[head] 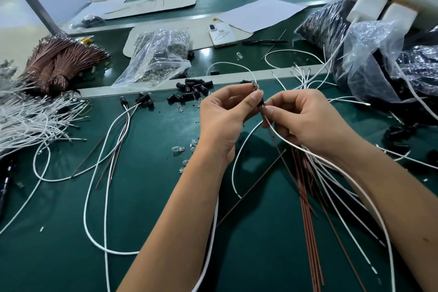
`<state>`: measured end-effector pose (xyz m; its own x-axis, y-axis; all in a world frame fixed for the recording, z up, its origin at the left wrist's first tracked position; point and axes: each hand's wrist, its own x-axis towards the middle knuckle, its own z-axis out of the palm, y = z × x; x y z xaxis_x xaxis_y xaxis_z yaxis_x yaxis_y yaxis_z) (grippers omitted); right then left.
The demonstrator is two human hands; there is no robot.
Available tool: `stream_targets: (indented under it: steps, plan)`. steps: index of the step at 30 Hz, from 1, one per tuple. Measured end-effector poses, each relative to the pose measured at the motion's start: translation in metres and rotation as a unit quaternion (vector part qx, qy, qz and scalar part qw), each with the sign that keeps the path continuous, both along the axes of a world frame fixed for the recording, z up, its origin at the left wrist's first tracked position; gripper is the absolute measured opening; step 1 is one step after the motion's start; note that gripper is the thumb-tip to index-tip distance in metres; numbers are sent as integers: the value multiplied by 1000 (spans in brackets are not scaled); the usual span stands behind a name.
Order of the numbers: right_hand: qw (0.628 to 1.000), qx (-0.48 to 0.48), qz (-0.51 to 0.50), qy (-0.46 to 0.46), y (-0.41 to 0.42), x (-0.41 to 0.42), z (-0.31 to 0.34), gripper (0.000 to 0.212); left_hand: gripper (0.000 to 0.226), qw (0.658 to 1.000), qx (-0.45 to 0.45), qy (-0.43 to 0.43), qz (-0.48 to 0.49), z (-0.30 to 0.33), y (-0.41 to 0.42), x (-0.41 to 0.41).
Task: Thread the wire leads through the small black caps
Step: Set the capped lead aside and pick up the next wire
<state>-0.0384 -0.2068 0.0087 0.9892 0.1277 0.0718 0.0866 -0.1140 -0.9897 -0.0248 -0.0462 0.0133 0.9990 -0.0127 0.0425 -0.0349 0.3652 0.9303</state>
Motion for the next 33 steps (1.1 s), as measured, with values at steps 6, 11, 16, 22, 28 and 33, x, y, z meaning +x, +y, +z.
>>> stream_targets:
  steps: [6, 11, 16, 22, 28, 33]
  plan:
    - [990, -131, 11, -59, -8, 4, -4, 13, 13, 1000, 8, 4, 10, -2, -1, 0]
    - [994, -98, 32, -41, -5, 4, -6, 15, 12, 1000, -18, 13, -1, -1, 3, 2]
    - [989, -134, 30, -62, -7, 5, -8, 15, 12, 1000, -12, 2, -3, -1, 2, 1]
    - [994, -82, 10, -77, -9, 4, -2, 8, 22, 999, -4, -40, -32, 1, 3, 1]
    - [998, -35, 18, -52, -7, 2, 1, 18, 22, 998, -5, -52, -20, 2, 3, 0]
    - [997, -40, 0, -64, -3, 2, -6, 12, 22, 998, 12, -55, -12, 2, 0, -1]
